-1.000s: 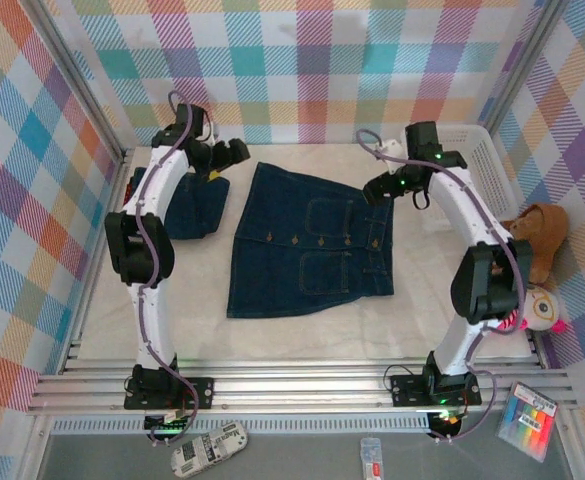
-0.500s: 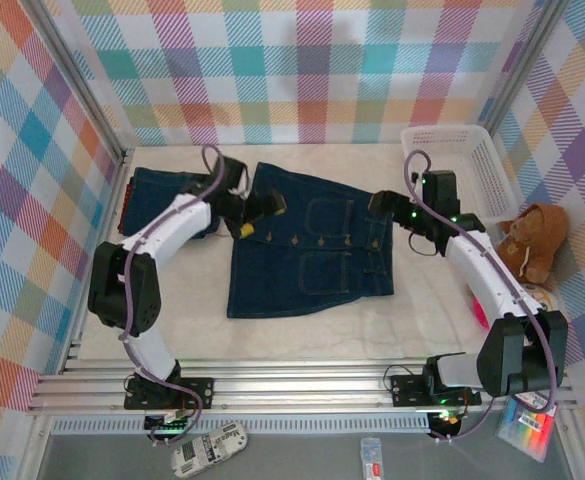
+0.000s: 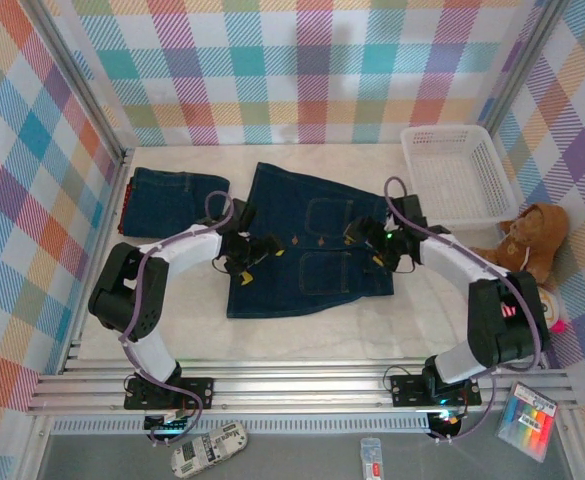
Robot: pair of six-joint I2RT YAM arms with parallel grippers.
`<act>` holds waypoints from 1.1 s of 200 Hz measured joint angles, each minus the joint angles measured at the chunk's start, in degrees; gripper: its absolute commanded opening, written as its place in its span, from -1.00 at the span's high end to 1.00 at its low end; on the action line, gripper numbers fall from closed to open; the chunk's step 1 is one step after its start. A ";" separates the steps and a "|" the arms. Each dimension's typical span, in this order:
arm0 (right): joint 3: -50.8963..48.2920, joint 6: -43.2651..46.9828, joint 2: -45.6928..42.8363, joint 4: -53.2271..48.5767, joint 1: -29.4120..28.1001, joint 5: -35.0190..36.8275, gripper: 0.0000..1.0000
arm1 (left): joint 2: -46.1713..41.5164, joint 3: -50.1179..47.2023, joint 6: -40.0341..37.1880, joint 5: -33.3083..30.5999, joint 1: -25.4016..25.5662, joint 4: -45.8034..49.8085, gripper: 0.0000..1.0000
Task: Fold and stack the skirts
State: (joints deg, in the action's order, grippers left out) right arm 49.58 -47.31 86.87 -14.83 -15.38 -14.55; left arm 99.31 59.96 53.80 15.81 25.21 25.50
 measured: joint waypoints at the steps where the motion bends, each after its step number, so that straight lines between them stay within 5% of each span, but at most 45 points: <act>1: -0.24 -0.26 0.20 0.13 -0.13 0.11 -0.98 | 0.00 -0.24 0.07 -0.04 0.00 0.07 -1.00; 61: -3.61 -6.49 1.25 0.15 -0.63 6.80 -0.98 | -4.68 -5.29 3.63 2.03 -0.33 0.68 -1.00; 107: 5.03 -4.52 2.58 -1.88 -0.63 9.73 -0.97 | -1.79 13.79 -0.55 -2.32 -0.55 5.90 -1.00; 150: 20.55 -0.94 13.55 0.59 -0.63 13.62 -0.98 | 13.55 38.32 -6.95 -6.51 -3.19 1.95 -1.00; 220: 42.42 5.20 34.03 -4.07 -0.63 21.24 -0.98 | 42.75 67.41 -11.50 -3.96 -8.48 0.02 -1.00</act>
State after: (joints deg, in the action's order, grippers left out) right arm 92.01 -42.11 120.90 -18.90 -16.01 6.70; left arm 142.06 127.37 42.30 11.86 16.73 25.52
